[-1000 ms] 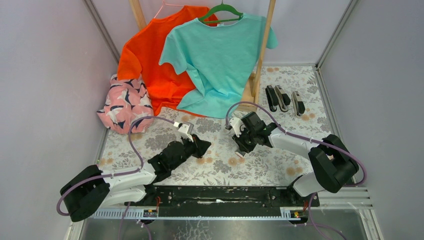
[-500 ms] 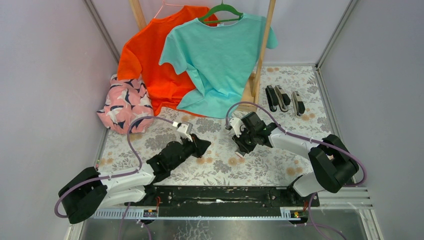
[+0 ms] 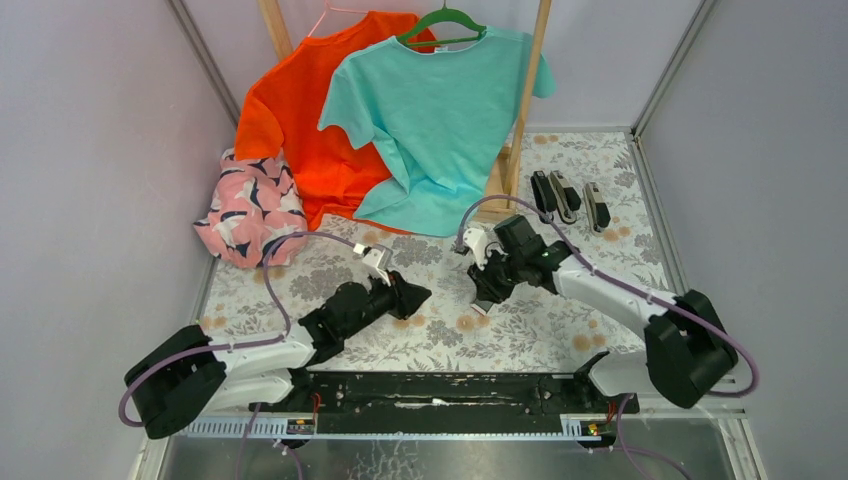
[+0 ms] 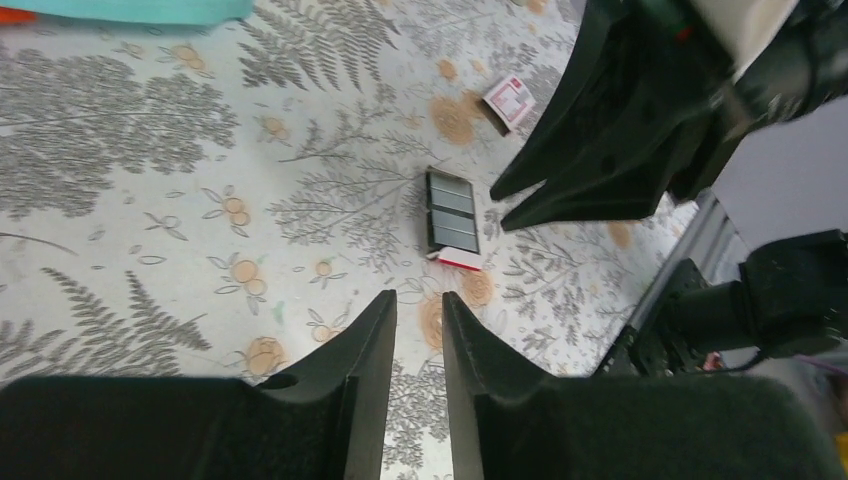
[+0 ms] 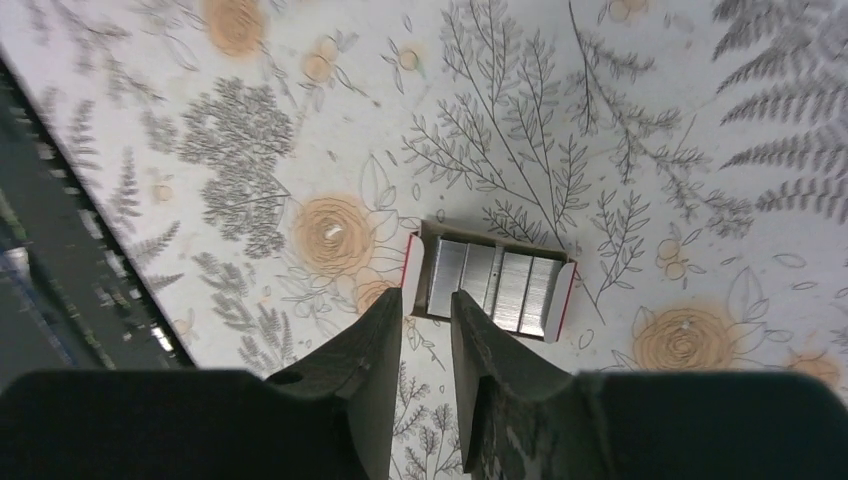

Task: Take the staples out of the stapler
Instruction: Place the staple in the staple box, then move the staple box to the center of the board.

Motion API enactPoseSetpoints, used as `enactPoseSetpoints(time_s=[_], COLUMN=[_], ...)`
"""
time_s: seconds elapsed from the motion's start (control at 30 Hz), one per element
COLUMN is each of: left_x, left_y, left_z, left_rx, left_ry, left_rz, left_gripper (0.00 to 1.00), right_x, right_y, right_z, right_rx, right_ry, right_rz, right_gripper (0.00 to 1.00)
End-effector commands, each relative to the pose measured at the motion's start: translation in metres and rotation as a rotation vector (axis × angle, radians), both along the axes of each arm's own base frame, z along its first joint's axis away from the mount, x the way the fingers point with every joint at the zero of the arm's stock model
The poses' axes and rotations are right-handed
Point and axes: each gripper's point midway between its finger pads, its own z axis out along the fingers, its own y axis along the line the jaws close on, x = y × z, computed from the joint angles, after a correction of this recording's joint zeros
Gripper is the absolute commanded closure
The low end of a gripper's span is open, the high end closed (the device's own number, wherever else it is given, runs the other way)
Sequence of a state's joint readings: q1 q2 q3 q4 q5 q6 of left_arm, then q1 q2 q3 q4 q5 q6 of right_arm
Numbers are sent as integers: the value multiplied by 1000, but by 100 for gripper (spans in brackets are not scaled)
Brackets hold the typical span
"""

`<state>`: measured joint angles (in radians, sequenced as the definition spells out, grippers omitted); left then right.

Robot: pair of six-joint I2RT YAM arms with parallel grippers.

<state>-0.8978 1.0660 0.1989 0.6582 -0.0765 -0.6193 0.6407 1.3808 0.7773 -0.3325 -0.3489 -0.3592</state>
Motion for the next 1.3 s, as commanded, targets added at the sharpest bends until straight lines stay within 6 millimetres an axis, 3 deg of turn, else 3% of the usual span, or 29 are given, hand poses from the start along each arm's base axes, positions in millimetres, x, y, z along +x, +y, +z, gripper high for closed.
enactPoseSetpoints(time_s=[0.0,0.13,0.2,0.27,0.3,0.33,0.53,0.73,0.83,0.93,1.0,1.1,1.27], left_x=[-12,-16,-15,-14,-15,-16,-14,-15,-8,6,8,1,-7], left_y=[-20,-22,-21,-21,-22,-24,-27,-28,-25,-17,-14,-21,-33], left_z=[25,36,42,46,47,48,47,47,37,10,-6,-8,-2], left_rx=[-131,-190,-208,-213,-218,-221,-249,-253,-195,-37,53,40,-37], left_ry=[-41,-69,-88,-111,-121,-125,-74,-55,-24,21,59,82,117], left_rz=[-106,-131,-123,-123,-133,-145,-154,-160,-118,-48,-38,-86,-132], left_gripper=[68,53,38,10,1,0,0,3,6,7,7,8,26], right_x=[-6,-17,-20,-19,-17,-16,-16,-34,-43,-50,-57,-72,-67], right_y=[13,10,11,9,8,7,-1,-5,-4,-6,-11,-23,-31], right_z=[57,82,92,101,106,111,135,151,155,157,149,131,91], right_rx=[190,269,295,312,316,322,370,425,441,434,410,355,278], right_ry=[-24,-37,-77,-115,-128,-132,-161,-163,-159,-176,-210,-312,-399], right_rz=[142,237,265,262,246,232,227,322,389,466,557,789,931], right_gripper=[69,69,69,69,69,69,67,65,65,66,65,62,60])
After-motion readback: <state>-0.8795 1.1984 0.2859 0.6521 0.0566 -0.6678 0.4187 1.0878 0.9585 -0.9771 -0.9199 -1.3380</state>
